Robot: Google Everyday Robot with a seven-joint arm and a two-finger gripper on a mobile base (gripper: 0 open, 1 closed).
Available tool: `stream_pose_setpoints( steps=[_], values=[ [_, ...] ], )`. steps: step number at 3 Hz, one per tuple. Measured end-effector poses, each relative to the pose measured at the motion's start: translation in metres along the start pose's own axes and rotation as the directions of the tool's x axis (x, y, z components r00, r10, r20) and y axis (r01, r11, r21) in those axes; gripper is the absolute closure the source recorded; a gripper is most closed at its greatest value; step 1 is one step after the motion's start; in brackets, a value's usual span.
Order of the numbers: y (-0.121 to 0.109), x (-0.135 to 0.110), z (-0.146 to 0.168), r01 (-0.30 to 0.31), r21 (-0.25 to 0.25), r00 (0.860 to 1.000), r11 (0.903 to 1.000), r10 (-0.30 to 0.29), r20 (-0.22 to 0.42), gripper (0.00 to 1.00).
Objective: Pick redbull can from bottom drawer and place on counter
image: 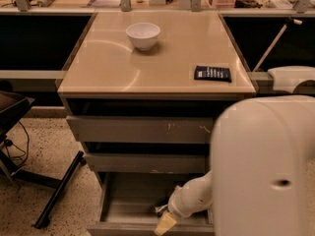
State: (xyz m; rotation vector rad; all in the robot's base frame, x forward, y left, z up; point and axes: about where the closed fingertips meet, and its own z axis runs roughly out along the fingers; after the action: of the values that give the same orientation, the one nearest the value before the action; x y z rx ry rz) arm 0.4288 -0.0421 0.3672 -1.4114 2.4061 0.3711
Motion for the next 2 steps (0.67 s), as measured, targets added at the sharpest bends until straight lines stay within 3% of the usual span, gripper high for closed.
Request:
stream_pose_setpoints(
  steps=[1, 2],
  values=[
    [-0.019, -0.001, 0.055, -0.087, 0.072, 0.995, 0.9936, 0.09, -0.04, 0.0],
    [-0.009, -0.026, 0.073, -0.044, 0.064, 0.998, 0.997, 0.046, -0.035, 0.0]
  ],
)
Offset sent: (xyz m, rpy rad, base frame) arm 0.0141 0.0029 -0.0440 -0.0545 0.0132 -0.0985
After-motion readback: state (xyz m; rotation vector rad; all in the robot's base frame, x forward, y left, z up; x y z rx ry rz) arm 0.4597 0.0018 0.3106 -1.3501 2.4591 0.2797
